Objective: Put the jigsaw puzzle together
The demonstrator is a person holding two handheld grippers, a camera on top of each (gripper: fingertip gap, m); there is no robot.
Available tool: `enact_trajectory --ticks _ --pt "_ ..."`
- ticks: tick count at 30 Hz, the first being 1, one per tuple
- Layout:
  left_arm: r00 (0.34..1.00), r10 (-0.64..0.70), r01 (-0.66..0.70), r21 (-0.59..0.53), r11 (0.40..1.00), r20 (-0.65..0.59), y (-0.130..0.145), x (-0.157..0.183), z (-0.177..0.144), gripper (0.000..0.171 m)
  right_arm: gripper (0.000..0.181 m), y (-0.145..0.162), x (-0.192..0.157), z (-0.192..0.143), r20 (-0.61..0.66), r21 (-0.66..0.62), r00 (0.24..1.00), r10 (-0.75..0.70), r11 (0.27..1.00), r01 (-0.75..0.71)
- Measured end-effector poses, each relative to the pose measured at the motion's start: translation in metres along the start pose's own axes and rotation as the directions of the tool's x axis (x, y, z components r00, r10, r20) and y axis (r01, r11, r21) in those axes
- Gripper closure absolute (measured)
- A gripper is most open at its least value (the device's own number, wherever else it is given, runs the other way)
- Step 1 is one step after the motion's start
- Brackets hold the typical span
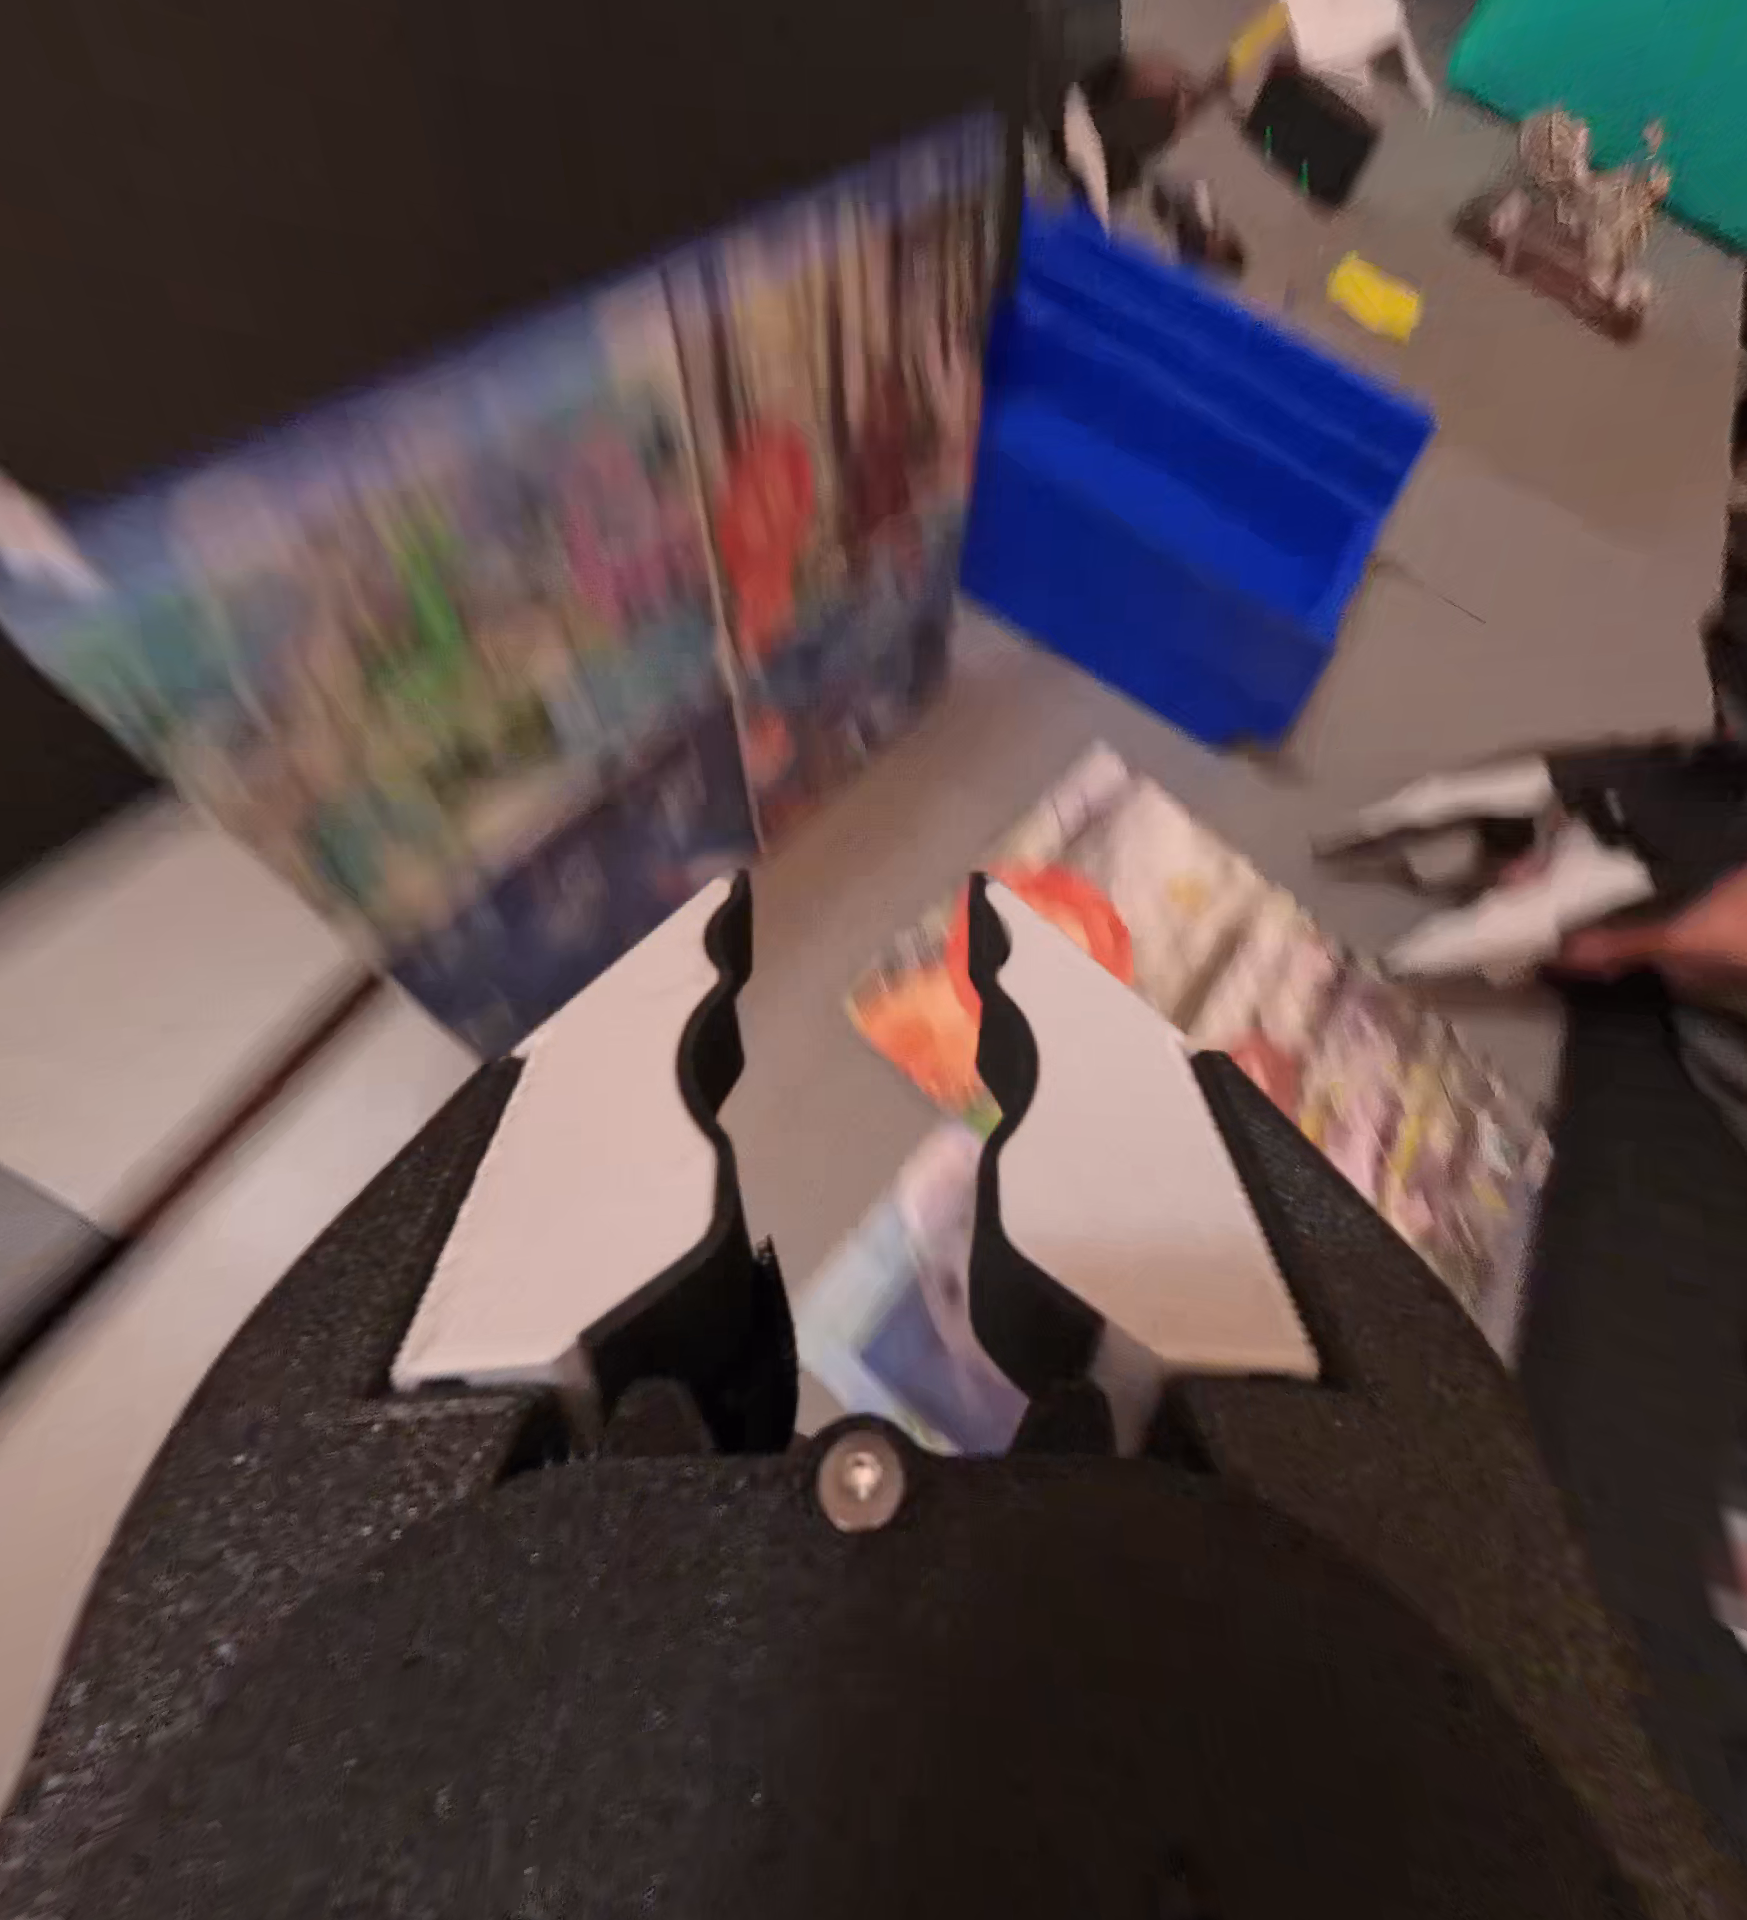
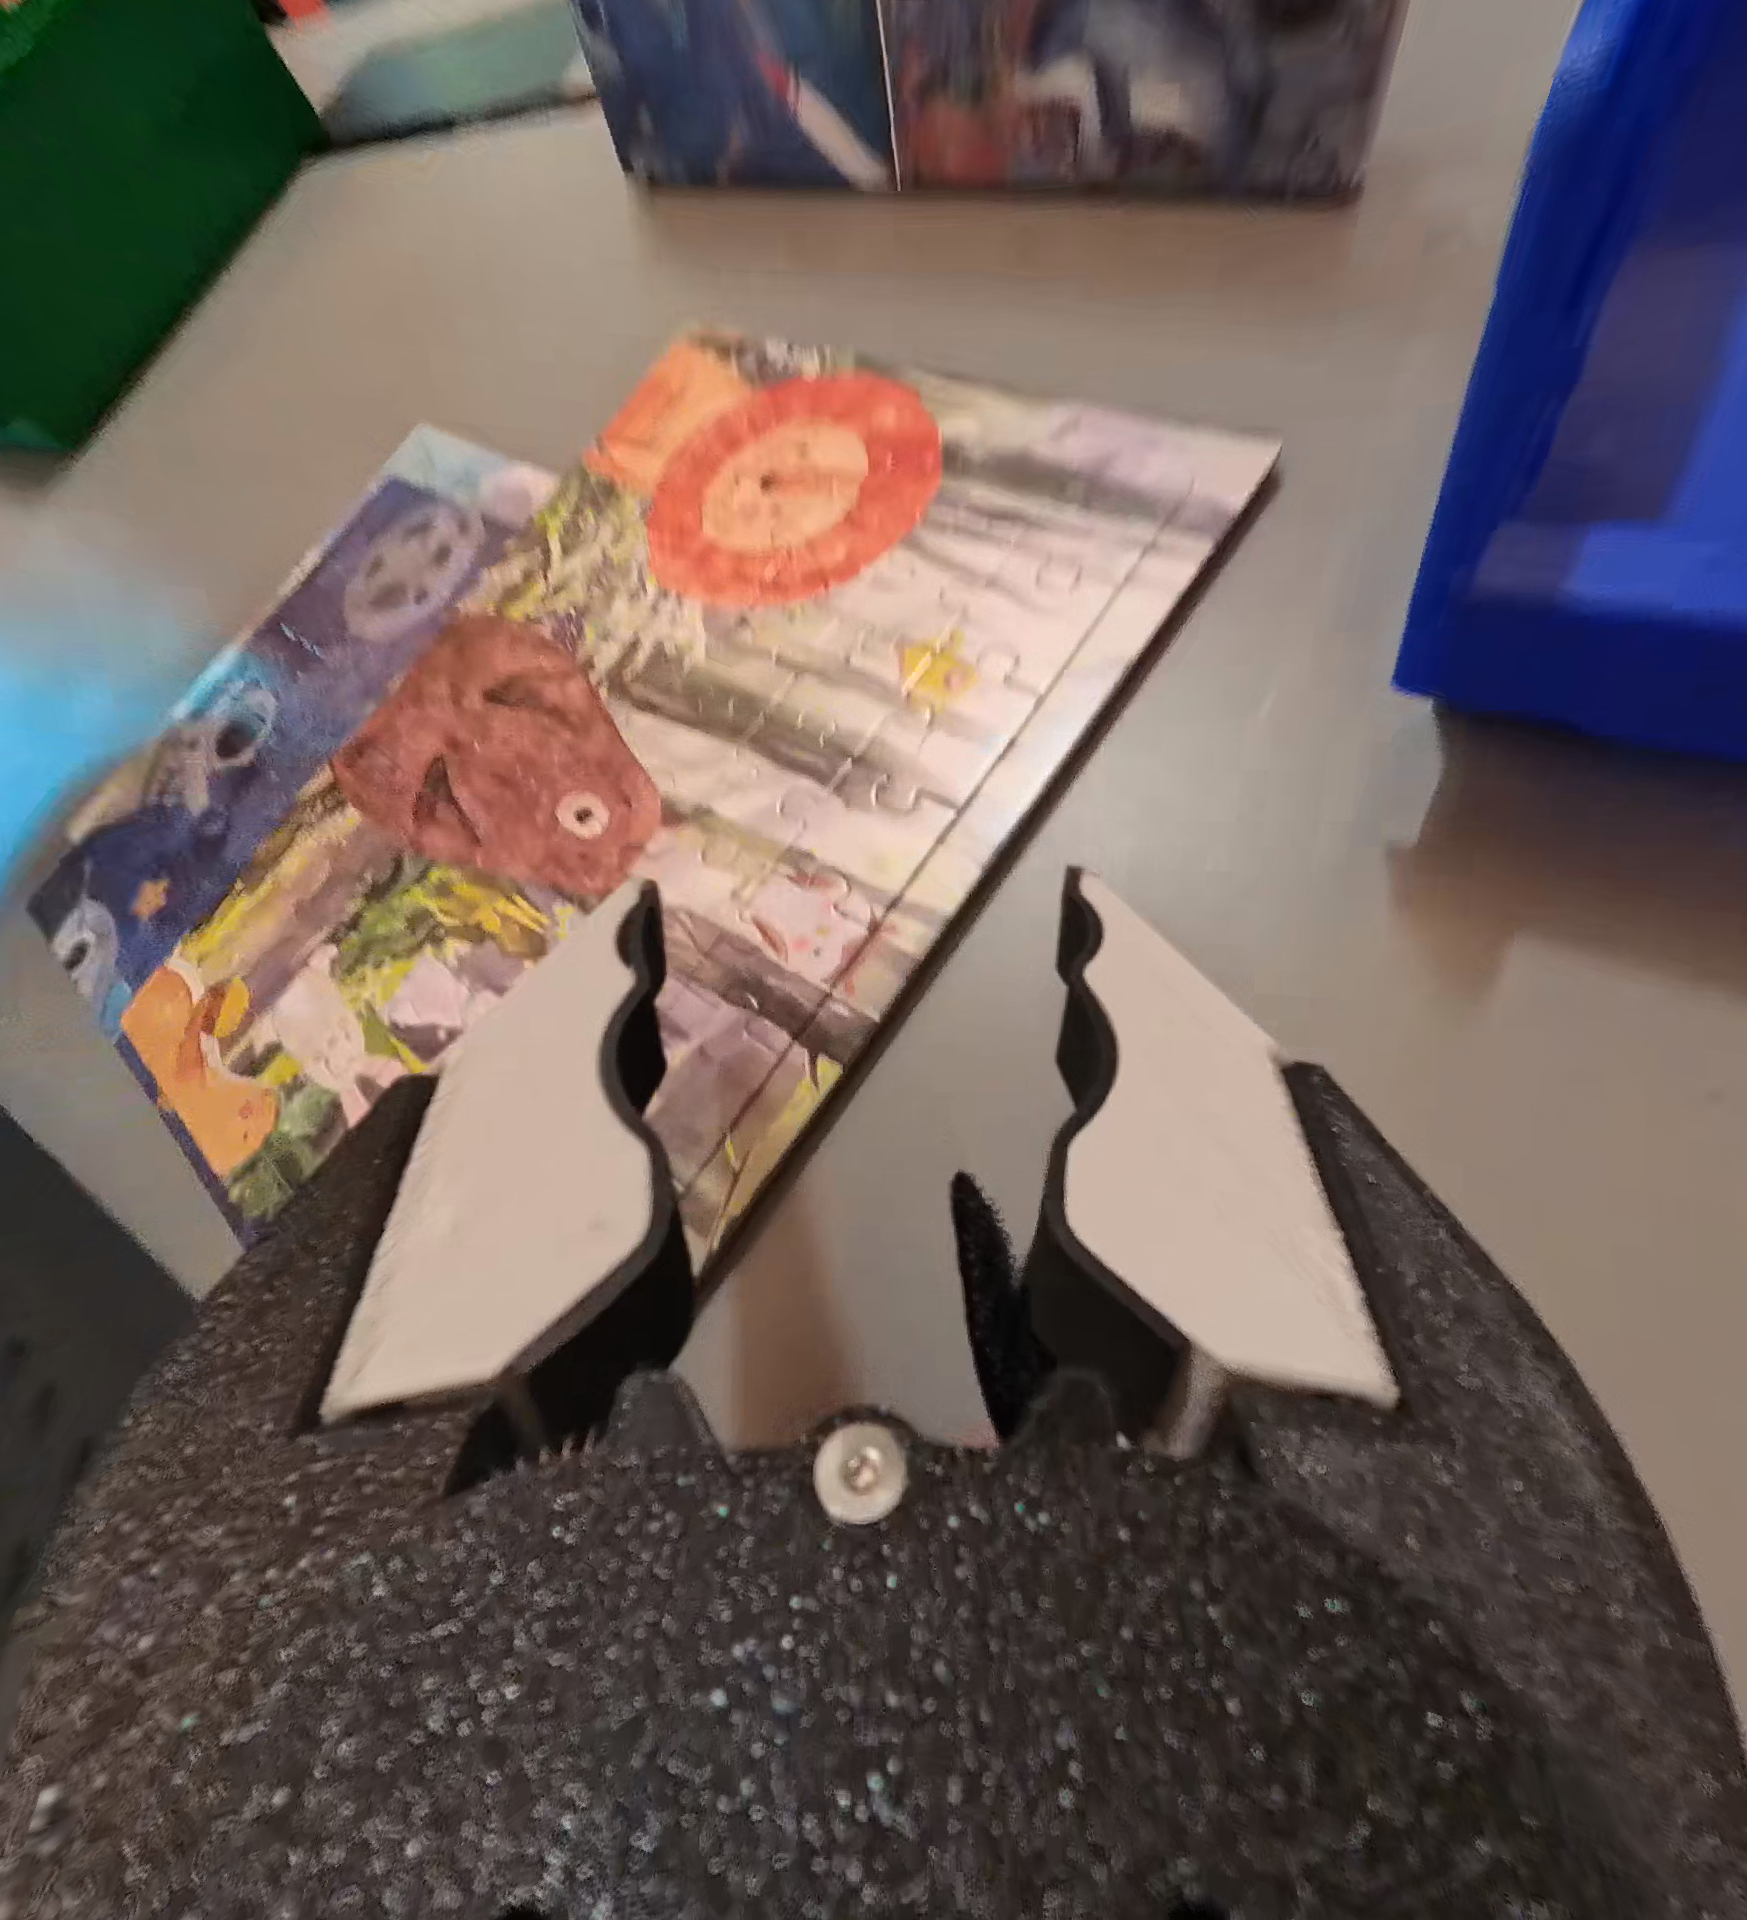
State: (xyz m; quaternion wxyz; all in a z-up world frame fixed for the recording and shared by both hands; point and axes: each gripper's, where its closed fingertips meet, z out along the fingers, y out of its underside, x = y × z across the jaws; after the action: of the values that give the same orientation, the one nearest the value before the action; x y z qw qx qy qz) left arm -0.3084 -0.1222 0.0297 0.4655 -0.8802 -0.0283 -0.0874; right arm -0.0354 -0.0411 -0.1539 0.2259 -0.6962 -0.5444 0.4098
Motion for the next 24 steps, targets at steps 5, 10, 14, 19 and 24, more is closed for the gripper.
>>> enact_trajectory --ticks 5,10,14,19,24 --pt "0.986 0.044 -0.019 -0.153 0.988 0.16 0.198 0.03 -0.021 0.098 0.101 0.009 0.001 0.01 -0.038 -0.113 0.993 -0.11 0.988 0.105" --pt "0.955 0.295 -0.291 -0.145 0.946 0.008 0.234 0.11 -0.02 0.098 0.107 0.017 -0.082 0.032 0.127 -0.157 0.898 -0.42 0.886 0.437" --pt "0.934 0.32 -0.347 -0.18 0.92 -0.161 0.223 0.114 0.017 0.078 0.105 0.041 -0.111 0.047 0.234 -0.264 0.853 -0.467 0.814 0.518" --pt "0.938 0.292 -0.339 -0.316 0.886 -0.188 0.233 0.064 0.066 0.067 0.11 0.042 -0.089 0.035 0.204 -0.265 0.851 -0.484 0.81 0.524" --pt "0.931 0.299 -0.345 -0.237 0.908 -0.21 0.241 0.064 0.056 0.073 0.115 0.045 -0.063 0.016 0.201 -0.264 0.866 -0.457 0.827 0.497"
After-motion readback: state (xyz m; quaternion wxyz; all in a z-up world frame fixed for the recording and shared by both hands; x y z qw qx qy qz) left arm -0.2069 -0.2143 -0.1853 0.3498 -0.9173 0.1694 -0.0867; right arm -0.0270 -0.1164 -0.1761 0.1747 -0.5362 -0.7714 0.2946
